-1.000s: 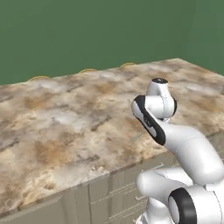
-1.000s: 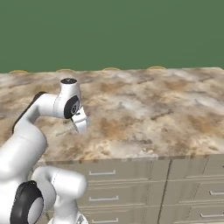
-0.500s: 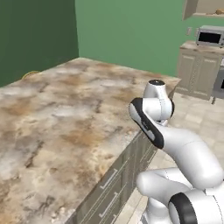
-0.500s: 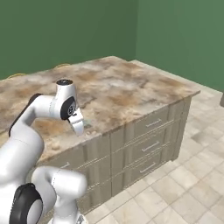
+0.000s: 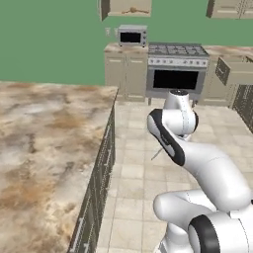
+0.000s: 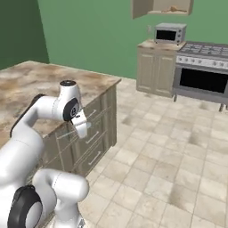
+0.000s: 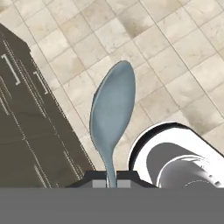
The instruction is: Organize the utensils by type. Pick up the wooden spoons from the counter and place them in the open cabinet. Then pick up the metallic utensils from the counter and place them in the open drawer.
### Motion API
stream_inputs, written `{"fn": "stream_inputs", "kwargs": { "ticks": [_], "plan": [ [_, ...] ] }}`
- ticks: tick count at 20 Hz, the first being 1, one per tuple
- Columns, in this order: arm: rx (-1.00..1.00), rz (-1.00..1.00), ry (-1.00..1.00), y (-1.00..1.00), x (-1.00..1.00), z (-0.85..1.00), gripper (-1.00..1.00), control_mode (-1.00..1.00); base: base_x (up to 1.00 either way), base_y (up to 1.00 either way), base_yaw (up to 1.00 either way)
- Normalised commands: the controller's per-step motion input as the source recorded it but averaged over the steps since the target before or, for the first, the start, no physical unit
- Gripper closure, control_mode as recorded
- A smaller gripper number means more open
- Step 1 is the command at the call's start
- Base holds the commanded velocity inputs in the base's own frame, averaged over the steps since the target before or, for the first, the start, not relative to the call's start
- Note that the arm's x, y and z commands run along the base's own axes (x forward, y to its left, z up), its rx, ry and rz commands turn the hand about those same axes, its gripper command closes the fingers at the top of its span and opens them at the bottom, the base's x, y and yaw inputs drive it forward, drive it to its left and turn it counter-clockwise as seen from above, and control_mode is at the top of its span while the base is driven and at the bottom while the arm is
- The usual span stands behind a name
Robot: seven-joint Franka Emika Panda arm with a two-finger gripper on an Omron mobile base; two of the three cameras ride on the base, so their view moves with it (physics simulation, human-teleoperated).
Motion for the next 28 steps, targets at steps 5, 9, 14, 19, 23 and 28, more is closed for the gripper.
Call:
{"fn": "stream_inputs", "kwargs": {
  "ticks": [5,9,14,19,23,28],
  "plan": [
    [0.0,0.0,0.0,0.0,0.0,0.0,1.0,1.0,0.2,-0.6,-0.54],
    [0.0,0.0,0.0,0.0,0.0,0.0,1.0,1.0,0.38,-0.59,-0.42],
    [0.0,0.0,0.0,0.0,0.0,0.0,1.0,1.0,0.71,-0.49,-0.17],
    [0.0,0.0,0.0,0.0,0.0,0.0,1.0,1.0,0.92,-0.31,-0.02],
    [0.0,0.0,0.0,0.0,0.0,0.0,1.0,1.0,0.97,-0.23,-0.01],
    [0.0,0.0,0.0,0.0,0.0,0.0,1.0,1.0,0.97,-0.33,0.0]
  ]
}}
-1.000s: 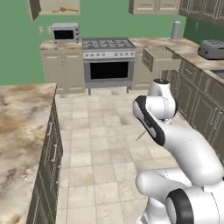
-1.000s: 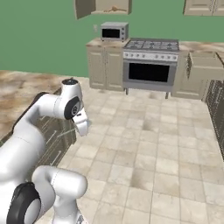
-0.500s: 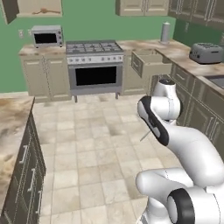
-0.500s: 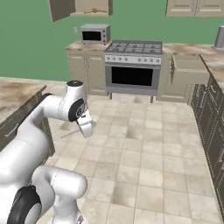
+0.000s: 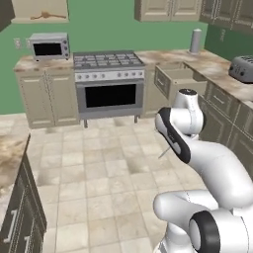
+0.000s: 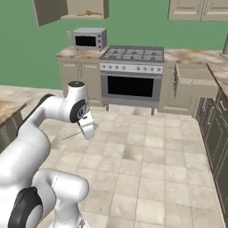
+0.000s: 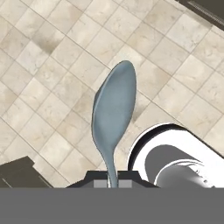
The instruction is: Organize the utensils by type. Pick up the wooden spoons from the counter and place them in the open cabinet. Then pick up the metallic utensils from the counter and place them in the open drawer.
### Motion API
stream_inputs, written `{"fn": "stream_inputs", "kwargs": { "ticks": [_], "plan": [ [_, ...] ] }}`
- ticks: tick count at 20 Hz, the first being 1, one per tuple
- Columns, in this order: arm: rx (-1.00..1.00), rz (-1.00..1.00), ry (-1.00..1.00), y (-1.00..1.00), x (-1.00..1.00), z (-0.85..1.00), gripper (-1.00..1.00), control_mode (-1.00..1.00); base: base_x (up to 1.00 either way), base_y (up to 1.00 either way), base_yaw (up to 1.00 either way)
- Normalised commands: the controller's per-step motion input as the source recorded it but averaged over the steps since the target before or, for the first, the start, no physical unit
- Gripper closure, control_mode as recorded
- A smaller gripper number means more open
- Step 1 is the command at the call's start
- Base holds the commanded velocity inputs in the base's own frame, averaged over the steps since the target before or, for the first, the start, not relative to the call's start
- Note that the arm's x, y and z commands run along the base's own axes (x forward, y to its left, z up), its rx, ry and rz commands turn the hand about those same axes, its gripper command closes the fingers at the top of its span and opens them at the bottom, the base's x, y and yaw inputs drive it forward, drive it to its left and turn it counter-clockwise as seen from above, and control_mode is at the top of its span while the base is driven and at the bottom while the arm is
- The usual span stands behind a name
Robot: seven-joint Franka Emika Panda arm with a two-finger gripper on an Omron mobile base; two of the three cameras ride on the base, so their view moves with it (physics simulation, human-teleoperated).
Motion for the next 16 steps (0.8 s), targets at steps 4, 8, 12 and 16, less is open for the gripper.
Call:
{"fn": "stream_inputs", "kwargs": {
  "ticks": [4,8,12,16],
  "plan": [
    [0.0,0.0,0.0,0.0,0.0,0.0,1.0,1.0,0.87,-0.56,0.0],
    [0.0,0.0,0.0,0.0,0.0,0.0,1.0,1.0,0.79,-0.65,0.0],
    [0.0,0.0,0.0,0.0,0.0,0.0,1.0,1.0,0.72,-0.69,0.0],
    [0.0,0.0,0.0,0.0,0.0,0.0,1.0,1.0,0.71,-0.69,0.0]
  ]
}}
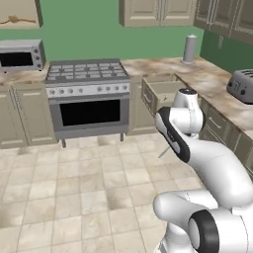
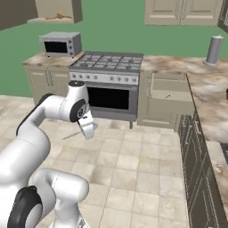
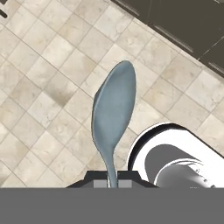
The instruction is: Organize the utensils by type. Pick up the wooden spoons from the counter and place them in the open cabinet. Then pick up the metallic utensils from the counter and place them in the open drawer.
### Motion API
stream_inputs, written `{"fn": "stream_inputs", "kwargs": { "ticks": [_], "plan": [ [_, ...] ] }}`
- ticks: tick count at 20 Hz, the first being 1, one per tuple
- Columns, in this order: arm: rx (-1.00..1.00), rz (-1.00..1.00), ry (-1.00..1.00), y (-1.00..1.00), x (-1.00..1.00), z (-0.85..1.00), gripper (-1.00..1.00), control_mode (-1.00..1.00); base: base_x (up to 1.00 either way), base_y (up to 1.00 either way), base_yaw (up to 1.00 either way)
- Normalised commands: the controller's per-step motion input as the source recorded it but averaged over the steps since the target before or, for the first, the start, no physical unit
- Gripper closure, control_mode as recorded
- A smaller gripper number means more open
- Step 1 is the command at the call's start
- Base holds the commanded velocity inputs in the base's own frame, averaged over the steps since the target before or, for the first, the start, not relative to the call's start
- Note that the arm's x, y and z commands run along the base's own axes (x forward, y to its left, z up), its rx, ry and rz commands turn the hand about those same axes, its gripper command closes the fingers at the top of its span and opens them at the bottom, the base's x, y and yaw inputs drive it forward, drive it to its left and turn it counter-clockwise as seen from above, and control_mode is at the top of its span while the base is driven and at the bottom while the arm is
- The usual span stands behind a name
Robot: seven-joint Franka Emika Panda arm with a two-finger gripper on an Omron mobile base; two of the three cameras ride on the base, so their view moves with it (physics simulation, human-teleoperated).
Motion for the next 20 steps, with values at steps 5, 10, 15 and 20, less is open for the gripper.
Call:
{"fn": "stream_inputs", "kwargs": {
  "ticks": [5,10,15,20],
  "plan": [
    [0.0,0.0,0.0,0.0,0.0,0.0,1.0,1.0,0.71,-0.69,0.0],
    [0.0,0.0,0.0,0.0,0.0,0.0,1.0,1.0,0.71,-0.64,0.0],
    [0.0,0.0,0.0,0.0,0.0,0.0,1.0,1.0,0.73,-0.5,0.0],
    [0.0,0.0,0.0,0.0,0.0,0.0,1.0,1.0,0.72,-0.42,0.0]
  ]
}}
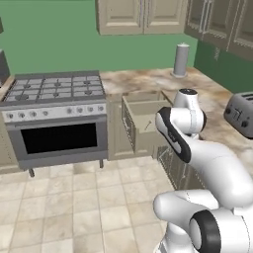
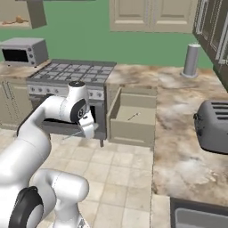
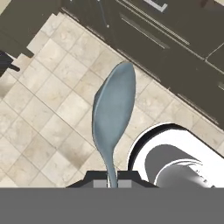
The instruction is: Organize the utensils by type. Pick up the wooden spoons from the counter and place them in the open cabinet. Then pick up the metallic utensils from the counter and place them in the open drawer.
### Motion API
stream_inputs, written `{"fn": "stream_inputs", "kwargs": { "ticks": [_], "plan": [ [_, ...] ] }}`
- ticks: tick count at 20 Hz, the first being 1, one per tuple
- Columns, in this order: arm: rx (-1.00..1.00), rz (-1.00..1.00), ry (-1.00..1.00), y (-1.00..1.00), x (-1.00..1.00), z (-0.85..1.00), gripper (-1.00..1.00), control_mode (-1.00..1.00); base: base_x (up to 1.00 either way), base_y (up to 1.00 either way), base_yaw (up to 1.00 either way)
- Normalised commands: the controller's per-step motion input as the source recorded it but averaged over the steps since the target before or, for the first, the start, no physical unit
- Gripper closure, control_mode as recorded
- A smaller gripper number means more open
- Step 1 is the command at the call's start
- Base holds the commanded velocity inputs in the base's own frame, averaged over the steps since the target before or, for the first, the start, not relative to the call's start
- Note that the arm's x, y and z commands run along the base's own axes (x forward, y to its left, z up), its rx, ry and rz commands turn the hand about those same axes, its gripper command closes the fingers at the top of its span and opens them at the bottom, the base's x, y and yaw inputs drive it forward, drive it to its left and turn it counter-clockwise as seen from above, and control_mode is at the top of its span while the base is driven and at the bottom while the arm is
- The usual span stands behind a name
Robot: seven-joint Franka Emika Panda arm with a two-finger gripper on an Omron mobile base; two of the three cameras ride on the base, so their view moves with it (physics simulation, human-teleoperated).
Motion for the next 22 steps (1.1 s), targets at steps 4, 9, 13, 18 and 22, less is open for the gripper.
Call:
{"fn": "stream_inputs", "kwargs": {
  "ticks": [4,9,13,18,22],
  "plan": [
    [0.0,0.0,0.0,0.0,0.0,0.0,1.0,1.0,0.69,-0.43,0.0],
    [0.0,0.0,0.0,0.0,0.0,0.0,1.0,1.0,0.6,-0.44,0.0],
    [0.0,0.0,0.0,0.0,0.0,0.0,1.0,1.0,0.55,-0.4,0.0],
    [0.0,0.0,0.0,0.0,0.0,0.0,1.0,1.0,0.55,-0.33,0.0],
    [0.0,0.0,0.0,0.0,0.0,0.0,1.0,1.0,0.44,-0.29,0.02]
  ]
}}
